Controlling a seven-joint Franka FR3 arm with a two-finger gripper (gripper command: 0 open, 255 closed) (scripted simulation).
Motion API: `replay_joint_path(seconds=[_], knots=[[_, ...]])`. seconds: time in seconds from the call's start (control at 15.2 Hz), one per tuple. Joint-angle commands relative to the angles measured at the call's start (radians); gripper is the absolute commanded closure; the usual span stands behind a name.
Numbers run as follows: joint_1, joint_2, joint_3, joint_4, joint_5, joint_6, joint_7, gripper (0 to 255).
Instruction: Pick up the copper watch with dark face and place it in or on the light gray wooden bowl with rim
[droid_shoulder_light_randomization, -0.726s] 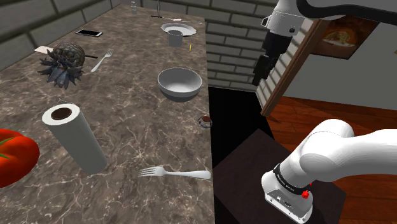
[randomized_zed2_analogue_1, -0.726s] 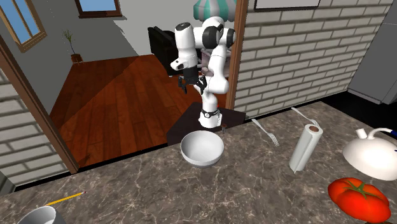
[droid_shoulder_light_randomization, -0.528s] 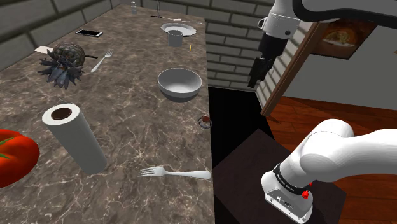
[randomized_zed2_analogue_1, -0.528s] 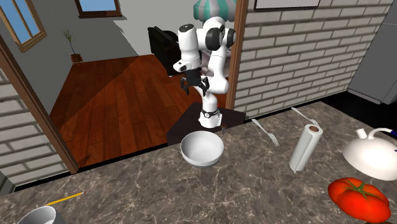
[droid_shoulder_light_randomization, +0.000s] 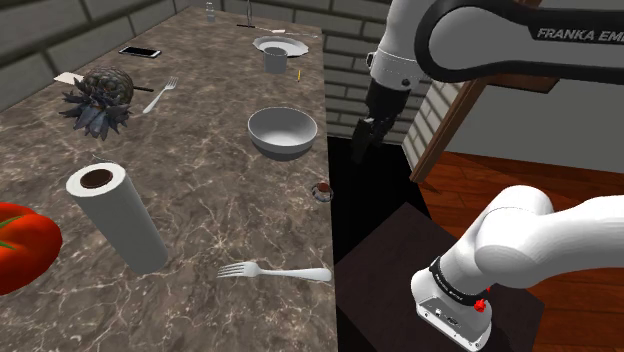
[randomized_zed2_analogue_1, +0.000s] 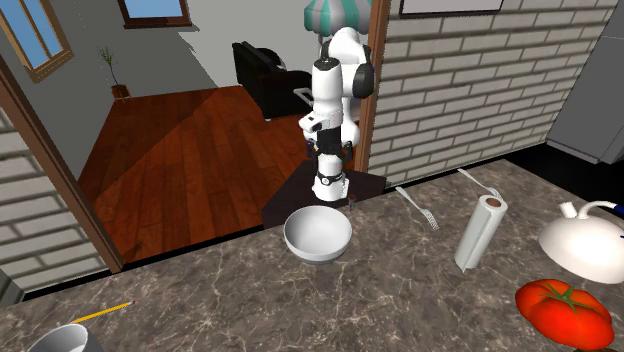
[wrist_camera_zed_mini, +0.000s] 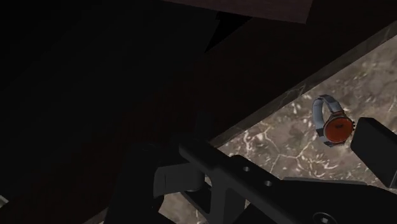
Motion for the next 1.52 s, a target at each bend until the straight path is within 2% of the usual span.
replay_joint_path(seconds=[0.0,0.4,0.92,1.39,1.45], knots=[[0.016,0.036,0.049,-0.001,0.018,0.051,0.044,0],[0.045,0.168,0.189,0.022,0.039,0.193,0.17,0],[0.048,0.2,0.207,-0.057,0.049,0.304,0.17,0],[0.048,0.2,0.207,-0.057,0.049,0.303,0.17,0],[0.048,0.2,0.207,-0.057,0.049,0.303,0.17,255]])
